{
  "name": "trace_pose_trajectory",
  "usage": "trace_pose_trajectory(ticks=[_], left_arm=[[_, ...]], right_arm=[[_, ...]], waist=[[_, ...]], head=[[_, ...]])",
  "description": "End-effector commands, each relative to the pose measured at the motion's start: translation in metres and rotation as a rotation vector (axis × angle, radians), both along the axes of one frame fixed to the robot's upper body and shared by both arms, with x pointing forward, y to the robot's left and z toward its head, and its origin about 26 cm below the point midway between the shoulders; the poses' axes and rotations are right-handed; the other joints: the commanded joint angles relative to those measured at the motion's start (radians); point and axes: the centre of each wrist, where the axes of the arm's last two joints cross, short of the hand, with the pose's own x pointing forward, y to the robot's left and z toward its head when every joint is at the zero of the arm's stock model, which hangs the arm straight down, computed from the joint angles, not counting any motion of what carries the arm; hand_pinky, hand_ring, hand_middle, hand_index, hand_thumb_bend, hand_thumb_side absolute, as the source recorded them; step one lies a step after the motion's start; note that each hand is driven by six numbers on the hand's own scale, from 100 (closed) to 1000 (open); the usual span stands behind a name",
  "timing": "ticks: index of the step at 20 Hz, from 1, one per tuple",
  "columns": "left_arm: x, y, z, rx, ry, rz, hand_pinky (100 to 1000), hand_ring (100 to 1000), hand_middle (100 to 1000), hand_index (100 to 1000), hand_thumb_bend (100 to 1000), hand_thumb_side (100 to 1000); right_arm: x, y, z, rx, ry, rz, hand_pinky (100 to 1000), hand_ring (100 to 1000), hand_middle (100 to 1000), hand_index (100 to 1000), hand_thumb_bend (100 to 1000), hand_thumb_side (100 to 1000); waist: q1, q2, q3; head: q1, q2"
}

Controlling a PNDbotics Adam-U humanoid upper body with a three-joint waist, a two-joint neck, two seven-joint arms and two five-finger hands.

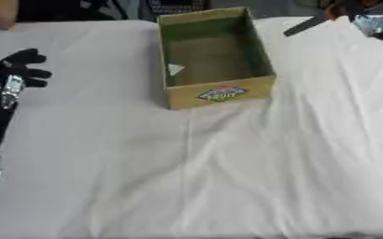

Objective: Pick up objects on the table and place them in the box.

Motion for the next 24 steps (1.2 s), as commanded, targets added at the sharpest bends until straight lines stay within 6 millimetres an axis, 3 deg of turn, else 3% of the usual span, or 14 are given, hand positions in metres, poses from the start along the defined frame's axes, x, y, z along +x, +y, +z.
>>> trace_pose_trajectory(ticks=[1, 13, 24], left_arm=[[0.000, -0.001, 0.007, 0.009, -0.025, -0.016, 710, 728, 790, 891, 100, 1000], [0.000, -0.004, 0.007, 0.007, -0.021, -0.033, 710, 728, 790, 892, 100, 1000], [0.000, -0.006, 0.006, 0.005, -0.018, -0.043, 711, 729, 791, 892, 100, 1000]], right_arm=[[0.008, 0.000, 0.009, -0.012, -0.002, -0.011, 365, 423, 348, 455, 205, 448], [0.043, 0.007, 0.001, 0.015, 0.053, -0.034, 358, 413, 344, 457, 217, 443], [0.053, 0.011, 0.012, 0.038, 0.039, -0.041, 358, 412, 341, 458, 235, 423]], waist=[[-0.005, -0.012, 0.005], [-0.003, -0.009, 0.014], [-0.007, -0.008, 0.021]], head=[[-0.013, -0.001], [-0.017, -0.001], [-0.019, -0.001]])
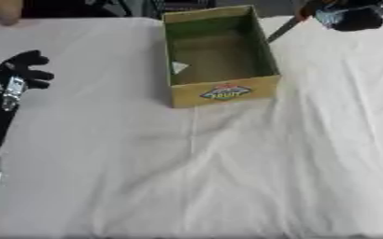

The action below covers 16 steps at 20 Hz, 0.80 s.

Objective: Pick up objects on the table and place them in the box.

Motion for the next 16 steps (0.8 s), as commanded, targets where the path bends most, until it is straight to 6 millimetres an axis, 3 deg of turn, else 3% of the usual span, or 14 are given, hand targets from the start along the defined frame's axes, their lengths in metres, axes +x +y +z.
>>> trace_pose_trajectory(ticks=[1, 16], left_arm=[[0.000, -0.002, 0.007, 0.002, -0.023, -0.017, 710, 729, 791, 892, 100, 1000], [0.000, -0.002, 0.006, 0.006, -0.021, -0.019, 711, 729, 792, 893, 100, 1000]], right_arm=[[-0.003, 0.000, 0.027, -0.003, -0.065, 0.002, 359, 413, 341, 458, 217, 443], [-0.008, 0.001, 0.060, -0.058, -0.147, -0.006, 377, 431, 349, 450, 197, 453]], waist=[[-0.003, -0.014, 0.001], [-0.017, -0.019, 0.009]], head=[[-0.010, -0.003], [0.005, -0.003]])
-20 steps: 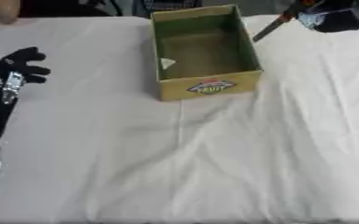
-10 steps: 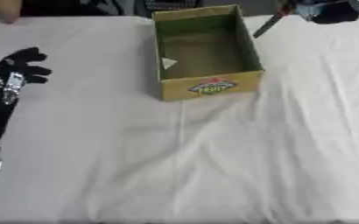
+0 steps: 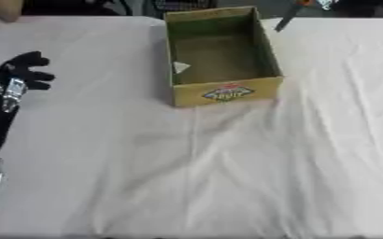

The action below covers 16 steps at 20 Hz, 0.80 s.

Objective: Pick up objects on the table and place them in the box.

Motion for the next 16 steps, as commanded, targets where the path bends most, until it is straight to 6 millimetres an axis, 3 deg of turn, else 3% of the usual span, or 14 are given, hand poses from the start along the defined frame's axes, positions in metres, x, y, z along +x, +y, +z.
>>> trace_pose_trajectory(ticks=[1, 2, 3, 16], left_arm=[[0.000, 0.001, 0.007, 0.012, -0.022, -0.009, 711, 729, 792, 893, 100, 1000], [0.000, 0.001, 0.007, 0.012, -0.021, -0.009, 712, 729, 792, 893, 100, 1000], [0.000, 0.001, 0.007, 0.013, -0.020, -0.009, 712, 729, 792, 893, 100, 1000], [0.000, 0.001, 0.005, 0.013, -0.014, -0.008, 713, 730, 793, 893, 100, 1000]], right_arm=[[-0.009, -0.005, 0.032, -0.019, -0.081, -0.011, 377, 432, 349, 450, 196, 454], [-0.009, -0.004, 0.034, -0.018, -0.087, -0.007, 377, 432, 350, 450, 164, 502], [-0.010, -0.002, 0.037, -0.017, -0.095, 0.000, 379, 433, 349, 450, 194, 455], [-0.014, 0.017, 0.059, 0.029, -0.154, 0.071, 375, 427, 337, 452, 202, 456]], waist=[[-0.002, -0.019, -0.001], [-0.002, -0.019, -0.001], [-0.002, -0.020, -0.002], [-0.004, -0.023, -0.003]], head=[[0.012, -0.003], [0.013, -0.003], [0.013, -0.003], [0.022, -0.003]])
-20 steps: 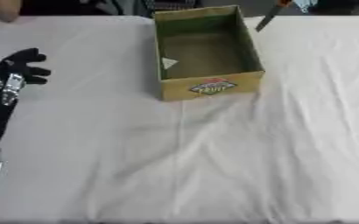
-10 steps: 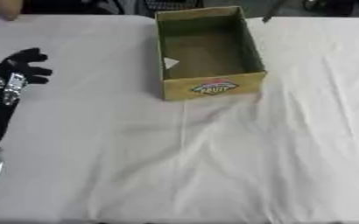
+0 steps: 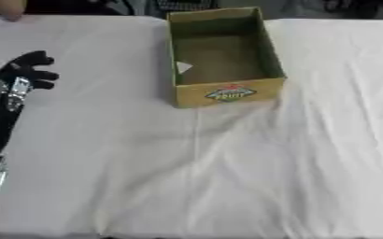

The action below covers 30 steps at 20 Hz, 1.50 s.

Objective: Pick up objects on the table and place them in the box.

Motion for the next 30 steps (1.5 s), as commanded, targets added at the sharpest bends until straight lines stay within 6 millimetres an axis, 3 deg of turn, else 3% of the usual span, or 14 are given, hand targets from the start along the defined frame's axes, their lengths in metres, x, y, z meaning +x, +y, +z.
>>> trace_pose_trajectory(ticks=[1, 10, 21, 30], left_arm=[[0.000, 0.001, 0.005, 0.013, -0.014, -0.010, 713, 730, 793, 893, 100, 1000], [0.001, -0.001, 0.005, 0.013, -0.009, -0.018, 714, 731, 794, 894, 100, 1000], [0.001, -0.001, 0.004, 0.015, -0.006, -0.024, 715, 732, 795, 895, 100, 1000], [0.002, -0.003, 0.004, 0.012, -0.006, -0.033, 716, 732, 795, 895, 100, 1000]], right_arm=[[-0.008, 0.004, 0.023, 0.028, -0.059, 0.025, 371, 423, 332, 453, 208, 454], [-0.008, 0.028, 0.022, 0.076, -0.032, 0.143, 365, 414, 323, 457, 220, 451], [-0.027, 0.060, 0.035, 0.058, -0.063, 0.288, 369, 420, 320, 454, 227, 458], [-0.024, 0.077, 0.025, 0.090, -0.016, 0.342, 360, 408, 312, 461, 214, 455]], waist=[[0.000, -0.022, 0.000], [0.001, -0.020, 0.006], [0.000, -0.020, 0.007], [0.001, -0.020, 0.015]], head=[[0.005, -0.003], [-0.001, -0.003], [-0.004, -0.003], [-0.013, -0.003]])
